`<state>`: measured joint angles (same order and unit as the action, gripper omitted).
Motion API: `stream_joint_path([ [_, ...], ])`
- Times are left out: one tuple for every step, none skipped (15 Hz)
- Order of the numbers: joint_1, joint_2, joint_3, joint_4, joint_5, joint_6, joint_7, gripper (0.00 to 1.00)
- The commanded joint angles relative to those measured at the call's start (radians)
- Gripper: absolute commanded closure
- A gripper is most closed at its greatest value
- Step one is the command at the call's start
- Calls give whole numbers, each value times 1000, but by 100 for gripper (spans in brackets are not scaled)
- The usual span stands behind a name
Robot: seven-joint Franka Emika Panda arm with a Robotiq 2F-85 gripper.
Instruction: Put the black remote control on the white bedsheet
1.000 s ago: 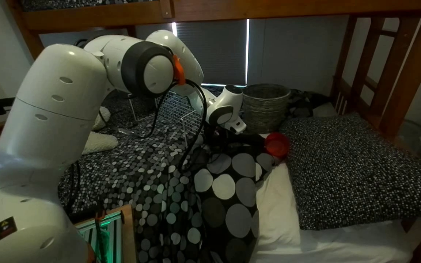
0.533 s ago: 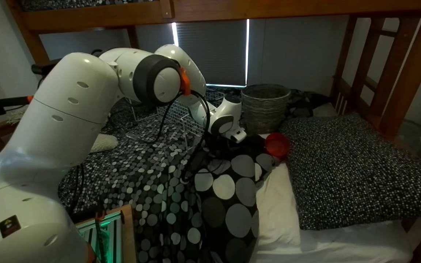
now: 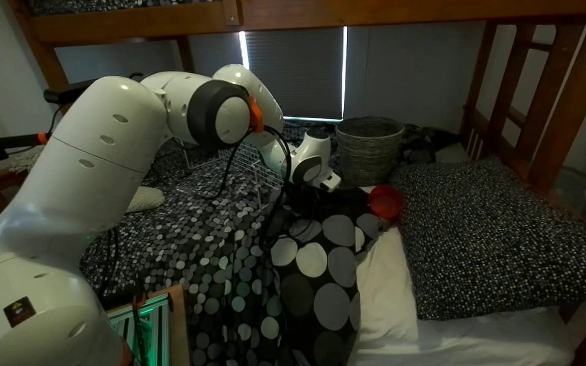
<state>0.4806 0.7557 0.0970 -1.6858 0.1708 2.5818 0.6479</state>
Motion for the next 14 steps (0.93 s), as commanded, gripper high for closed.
stream_joint_path([
  [10, -2, -9, 21, -41, -20, -9, 74],
  [4, -10, -1, 17, -38, -19, -18, 81],
  [-3, -29, 5, 4, -33, -12, -24, 87],
  [-12, -57, 12, -14, -24, -5, -32, 95],
  [-14, -78, 10, -27, -24, 1, -33, 99],
  [-22, -104, 18, -45, -16, 11, -42, 100],
  [-23, -130, 18, -61, -15, 27, -41, 97],
  [-40, -166, 34, -87, 4, 59, -57, 100],
  [-48, -196, 41, -104, 15, 80, -62, 100],
  [-51, -218, 39, -119, 15, 109, -59, 100],
  [-61, -230, 49, -117, 25, 101, -63, 100],
  [-71, -241, 60, -114, 29, 42, -73, 74],
  [-67, -257, 53, -125, 19, 13, -65, 73],
  [-74, -255, 61, -125, 24, -8, -69, 66],
])
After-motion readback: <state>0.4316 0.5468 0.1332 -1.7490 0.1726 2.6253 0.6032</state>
